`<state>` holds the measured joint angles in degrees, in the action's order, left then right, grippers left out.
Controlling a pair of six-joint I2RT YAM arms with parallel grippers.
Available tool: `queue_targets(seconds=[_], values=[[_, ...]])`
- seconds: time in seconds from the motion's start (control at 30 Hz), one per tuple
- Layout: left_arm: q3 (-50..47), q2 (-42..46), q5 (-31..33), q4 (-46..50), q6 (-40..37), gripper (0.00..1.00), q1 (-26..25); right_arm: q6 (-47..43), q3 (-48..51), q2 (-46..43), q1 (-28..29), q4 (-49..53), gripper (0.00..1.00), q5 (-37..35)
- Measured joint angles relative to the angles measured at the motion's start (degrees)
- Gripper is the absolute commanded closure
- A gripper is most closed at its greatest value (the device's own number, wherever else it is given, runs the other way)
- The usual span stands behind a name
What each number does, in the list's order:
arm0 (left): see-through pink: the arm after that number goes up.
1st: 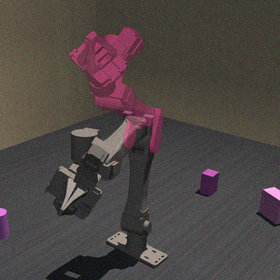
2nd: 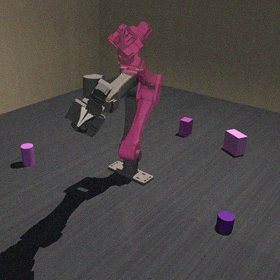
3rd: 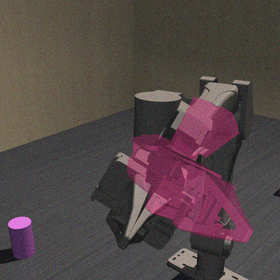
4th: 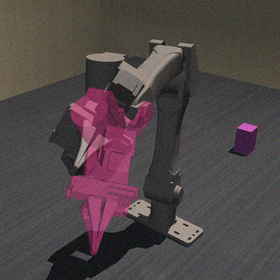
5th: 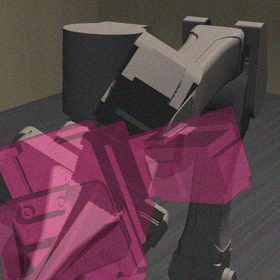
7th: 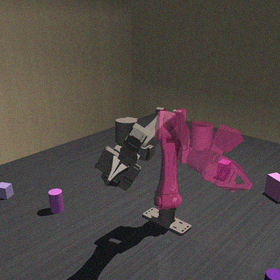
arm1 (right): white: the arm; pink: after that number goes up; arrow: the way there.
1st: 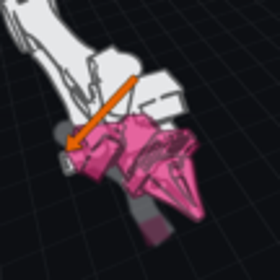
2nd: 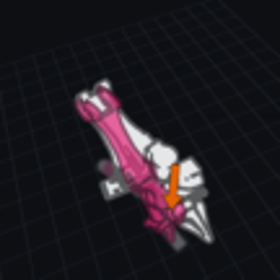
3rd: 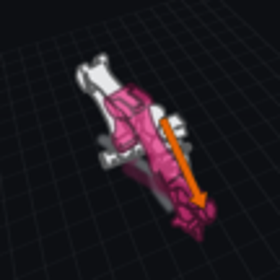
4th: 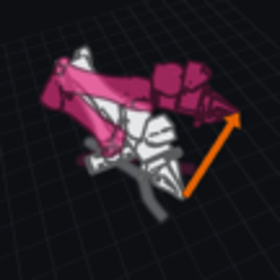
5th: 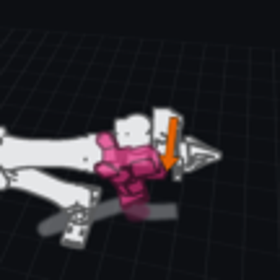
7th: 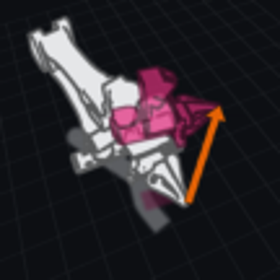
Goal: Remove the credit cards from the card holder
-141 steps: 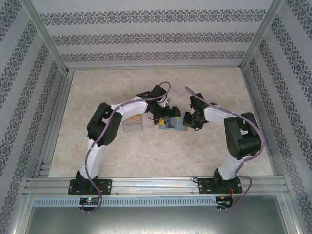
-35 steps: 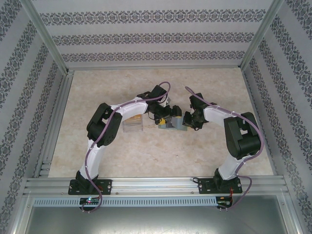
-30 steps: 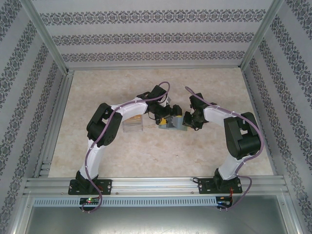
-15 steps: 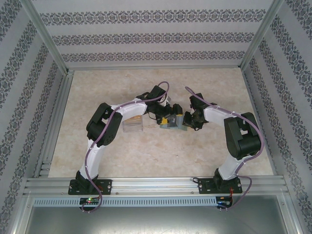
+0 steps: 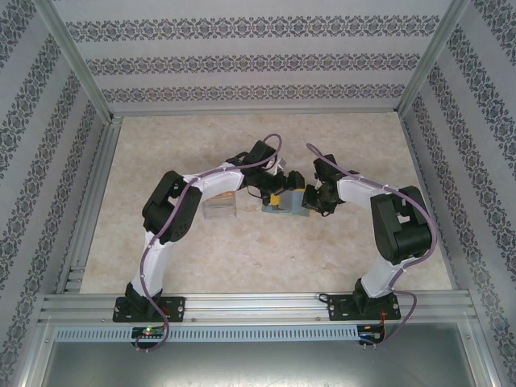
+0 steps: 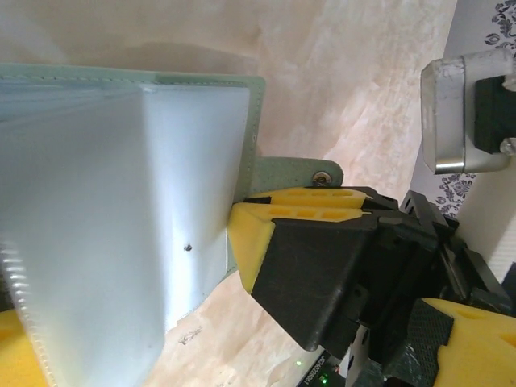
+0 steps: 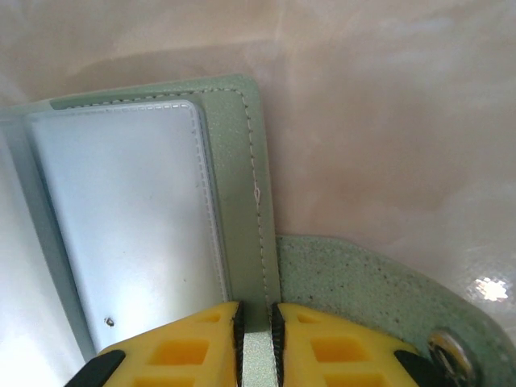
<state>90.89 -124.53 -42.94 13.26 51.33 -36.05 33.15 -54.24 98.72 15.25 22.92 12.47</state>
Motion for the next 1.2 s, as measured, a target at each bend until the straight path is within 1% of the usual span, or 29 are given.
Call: queue_targets(seconds=[0.27,0.4,0.6,0.87,1.0,1.13,1.2], values=[[0.0,0.3,-0.8,-1.2,1.2,0.0,0.0,0.2,0.2,-0.2,0.0,-0.1,0.79,0.0],[0.0,0.3,-1.9,-2.7,2.0,0.0,-0.1,1.4,2.4,-2.0,-0.1,-2.5,0.79,-0.2],[1.7,0.2,-3.5,-3.8,3.0,0.0,-1.7,2.1,6.5,-6.9,-0.9,-2.1,0.78,-0.9],[7.5,-1.5,-4.9,-4.7,3.2,0.0,-4.4,3.5,11.5,-15.8,-4.7,-2.0,0.76,-3.1],[7.5,-1.9,-4.5,-3.7,2.8,0.0,-4.3,3.8,12.7,-17.8,-5.0,-2.0,0.76,-2.9],[6.1,-1.3,-2.9,-2.8,1.6,0.01,-3.4,4.2,12.8,-18.1,-5.0,-3.0,0.76,-0.6],[4.3,-0.3,-1.9,-1.8,1.0,0.03,-2.1,4.5,12.8,-18.1,-4.8,-3.9,0.76,0.7]])
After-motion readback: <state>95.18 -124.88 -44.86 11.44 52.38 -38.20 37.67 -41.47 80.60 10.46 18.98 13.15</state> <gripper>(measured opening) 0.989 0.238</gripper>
